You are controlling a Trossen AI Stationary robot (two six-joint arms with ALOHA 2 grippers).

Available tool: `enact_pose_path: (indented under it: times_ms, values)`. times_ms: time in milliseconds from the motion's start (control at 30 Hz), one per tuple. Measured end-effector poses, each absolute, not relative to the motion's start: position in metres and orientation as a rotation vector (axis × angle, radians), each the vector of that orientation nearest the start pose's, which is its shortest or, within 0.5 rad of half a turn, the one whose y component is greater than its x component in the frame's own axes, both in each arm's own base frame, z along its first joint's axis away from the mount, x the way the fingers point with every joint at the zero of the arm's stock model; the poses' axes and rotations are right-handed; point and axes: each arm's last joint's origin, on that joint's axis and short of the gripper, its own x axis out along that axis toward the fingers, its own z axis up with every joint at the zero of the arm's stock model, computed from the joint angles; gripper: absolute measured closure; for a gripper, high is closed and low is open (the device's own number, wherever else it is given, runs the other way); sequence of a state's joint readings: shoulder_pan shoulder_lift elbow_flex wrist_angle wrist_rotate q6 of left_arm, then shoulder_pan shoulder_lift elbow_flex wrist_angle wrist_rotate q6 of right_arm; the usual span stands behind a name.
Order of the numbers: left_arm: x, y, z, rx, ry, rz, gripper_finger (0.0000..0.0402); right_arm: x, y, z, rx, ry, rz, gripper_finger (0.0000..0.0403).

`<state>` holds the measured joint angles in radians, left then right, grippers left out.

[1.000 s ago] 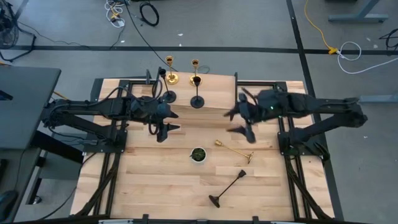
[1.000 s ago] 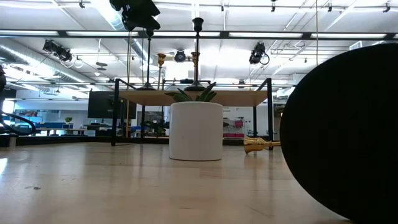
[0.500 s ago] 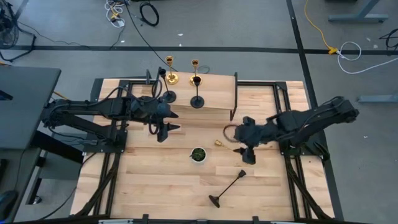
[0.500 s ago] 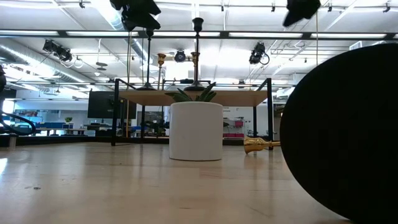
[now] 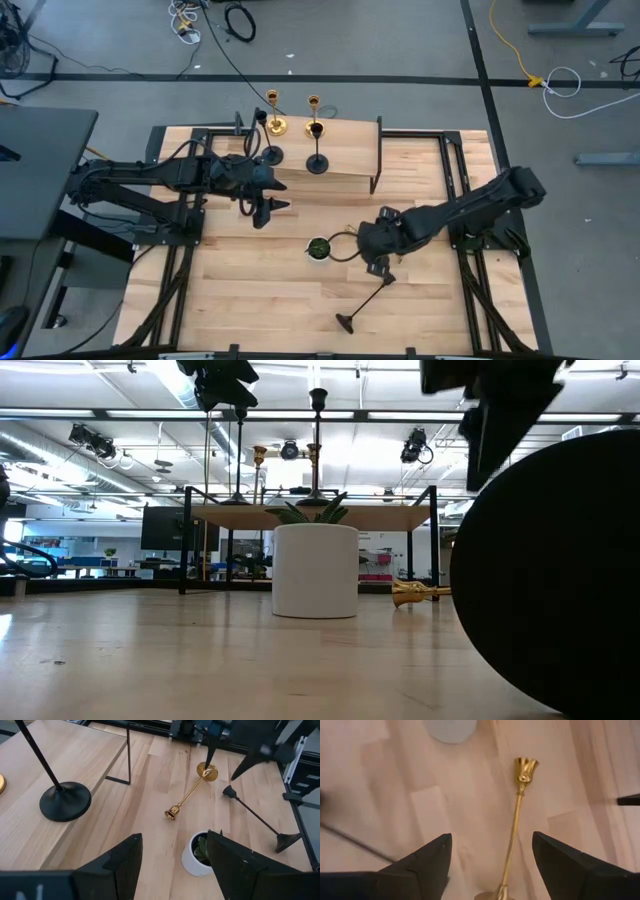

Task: Pick & Place candle stick holders
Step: Put the gold candle holder on the shelf aligned with the other gold candle holder

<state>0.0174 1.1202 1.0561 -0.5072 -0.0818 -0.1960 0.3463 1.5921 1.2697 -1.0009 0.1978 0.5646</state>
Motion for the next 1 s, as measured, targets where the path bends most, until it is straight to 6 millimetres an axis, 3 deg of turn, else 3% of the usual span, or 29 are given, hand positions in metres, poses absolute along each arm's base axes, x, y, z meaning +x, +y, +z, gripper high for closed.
enact_pose_path:
  times_ms: [300, 533, 667, 1000]
  values:
    - [0.235, 0.006, 0.333, -0.174, 0.56, 0.153, 0.0179, 0.299, 0.094, 0.217, -0.058, 1.343, -0.318, 0.0167]
    - [0.235, 0.006, 0.333, -0.193, 0.559, 0.158, 0.0179, 0.292, 0.065, 0.186, -0.011, 1.403, -0.385, 0.0187]
    - [0.234, 0.006, 0.333, -0.194, 0.559, 0.158, 0.0179, 0.293, 0.06, 0.17, 0.079, 1.387, -0.315, 0.019]
    - [0.235, 0.006, 0.333, -0.193, 0.558, 0.158, 0.0179, 0.3, 0.055, 0.169, 0.103, 1.336, -0.233, 0.019]
